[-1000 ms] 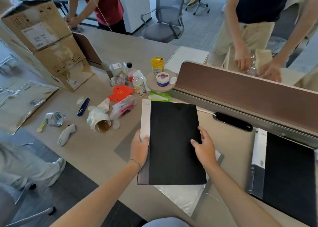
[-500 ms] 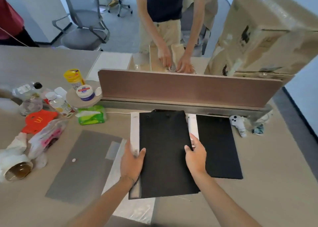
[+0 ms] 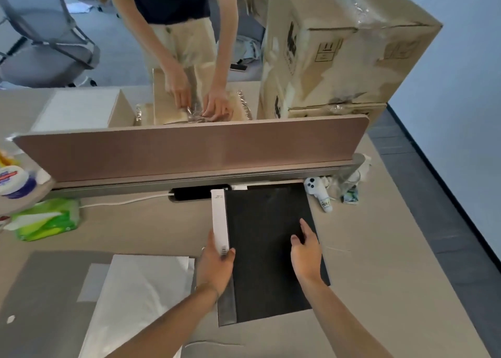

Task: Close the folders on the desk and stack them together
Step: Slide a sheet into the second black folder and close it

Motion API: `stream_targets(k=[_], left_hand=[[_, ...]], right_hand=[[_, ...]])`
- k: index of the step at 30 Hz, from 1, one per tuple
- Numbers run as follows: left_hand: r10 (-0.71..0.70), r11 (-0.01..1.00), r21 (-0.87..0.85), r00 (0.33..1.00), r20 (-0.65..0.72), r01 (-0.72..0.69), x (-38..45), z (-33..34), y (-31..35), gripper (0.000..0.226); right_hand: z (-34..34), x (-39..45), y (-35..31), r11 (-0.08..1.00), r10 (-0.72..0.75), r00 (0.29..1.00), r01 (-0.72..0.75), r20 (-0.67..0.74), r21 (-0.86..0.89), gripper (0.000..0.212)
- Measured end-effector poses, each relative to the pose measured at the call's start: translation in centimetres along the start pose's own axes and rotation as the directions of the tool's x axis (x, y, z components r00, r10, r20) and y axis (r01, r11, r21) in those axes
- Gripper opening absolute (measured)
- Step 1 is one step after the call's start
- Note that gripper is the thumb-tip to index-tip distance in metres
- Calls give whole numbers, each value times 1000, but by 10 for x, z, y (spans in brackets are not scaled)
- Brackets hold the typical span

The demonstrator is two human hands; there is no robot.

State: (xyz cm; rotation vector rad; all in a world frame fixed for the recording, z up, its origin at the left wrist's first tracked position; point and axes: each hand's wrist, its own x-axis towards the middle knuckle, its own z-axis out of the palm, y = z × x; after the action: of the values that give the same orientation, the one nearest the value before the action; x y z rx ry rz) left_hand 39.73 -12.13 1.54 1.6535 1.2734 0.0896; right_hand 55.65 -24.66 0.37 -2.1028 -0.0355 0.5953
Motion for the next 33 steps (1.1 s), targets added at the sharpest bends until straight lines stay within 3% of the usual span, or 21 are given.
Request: stream_targets(k=[8,14,20,33], left_hand=[[-25,1000,15,1000,18,25,36,51,28,48],[-109,991,-82,994,-24,107,50,75,36,57],[-132,985,-112,991,-14,130,53,92,39,59],[-46,990,-134,998,-35,41,43,56,39,54]], right_hand=[[-24,47,14,999,-24,999,25,23,-41,57],[-26,70,29,996,33,998,-37,46,80,53],[-14,79,35,999,3,999,-5,52,34,58],[2,52,17,993,-110,991,113,75,-41,56]])
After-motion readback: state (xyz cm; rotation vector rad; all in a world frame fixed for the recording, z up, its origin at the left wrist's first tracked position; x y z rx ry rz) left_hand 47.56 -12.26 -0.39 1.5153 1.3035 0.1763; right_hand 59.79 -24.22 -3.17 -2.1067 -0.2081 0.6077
